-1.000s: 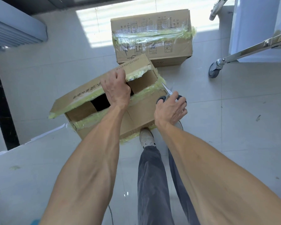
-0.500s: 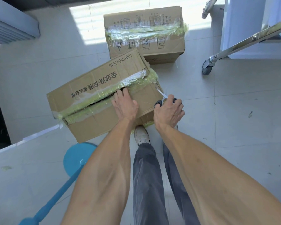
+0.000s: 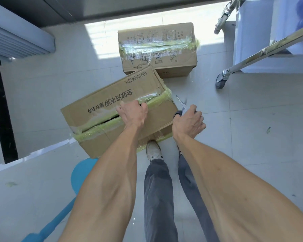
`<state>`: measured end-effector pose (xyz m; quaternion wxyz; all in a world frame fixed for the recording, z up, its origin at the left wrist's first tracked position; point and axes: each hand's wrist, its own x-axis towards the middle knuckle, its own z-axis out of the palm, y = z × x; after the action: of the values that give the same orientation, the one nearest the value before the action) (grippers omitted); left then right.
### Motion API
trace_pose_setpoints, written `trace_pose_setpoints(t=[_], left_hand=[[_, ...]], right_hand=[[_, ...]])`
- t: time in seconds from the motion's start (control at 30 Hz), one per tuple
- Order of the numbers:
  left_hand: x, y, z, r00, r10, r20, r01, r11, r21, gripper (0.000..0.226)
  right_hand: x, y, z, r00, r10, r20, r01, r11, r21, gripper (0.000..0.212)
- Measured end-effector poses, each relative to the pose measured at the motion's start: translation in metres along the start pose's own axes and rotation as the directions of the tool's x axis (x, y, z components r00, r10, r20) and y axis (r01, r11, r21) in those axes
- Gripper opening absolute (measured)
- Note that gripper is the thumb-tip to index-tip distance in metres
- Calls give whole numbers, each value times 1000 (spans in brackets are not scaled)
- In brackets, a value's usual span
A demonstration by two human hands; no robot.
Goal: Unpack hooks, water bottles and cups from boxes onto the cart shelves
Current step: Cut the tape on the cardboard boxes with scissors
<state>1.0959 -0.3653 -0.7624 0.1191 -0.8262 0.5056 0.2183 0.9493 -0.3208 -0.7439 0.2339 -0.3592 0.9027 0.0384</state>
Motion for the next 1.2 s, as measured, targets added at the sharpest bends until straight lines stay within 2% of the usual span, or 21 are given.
trace_pose_setpoints(t=[0.1,0.23,0.3,0.4,0.5,0.6,0.67,0.77,0.9,1.1,1.2], left_hand=[[-3,9,1,998,-55,12,55,998,38,22],[-7,19,18,992,-129,-12,129,991,29,14],[-5,28,24,980,-198,-25,198,980,-3,6],[-4,44,36,950,-310,-31,309,950,-37,29],[6,75,44,934,-357,-35,351,930,-108,48],[10,94,52,928,-372,-10,368,922,-115,60],[13,98,53,923,-386,-2,382,916,-124,60],[21,92,56,921,-390,3,387,912,-139,53],[31,84,60,943,-330,-50,324,941,-101,36],[41,92,64,944,-325,-59,314,939,-139,20],[47,94,61,929,-362,-80,346,924,-165,21]], right_hand=[[13,-6,-7,997,6,82,-9,999,40,37],[24,0,-3,998,-25,66,32,994,-106,32],[30,2,-4,993,-102,57,110,979,-173,34],[46,12,-7,956,-279,90,293,910,-293,39],[72,15,-11,881,-460,114,463,786,-410,45],[90,17,-12,845,-514,151,518,711,-475,47],[96,15,-12,825,-536,178,545,671,-503,48],[101,10,-6,787,-574,228,600,622,-504,53],[101,-1,3,723,-637,266,677,579,-454,60],[109,-23,13,734,-646,210,674,655,-341,44],[112,-30,14,749,-628,208,661,688,-301,38]])
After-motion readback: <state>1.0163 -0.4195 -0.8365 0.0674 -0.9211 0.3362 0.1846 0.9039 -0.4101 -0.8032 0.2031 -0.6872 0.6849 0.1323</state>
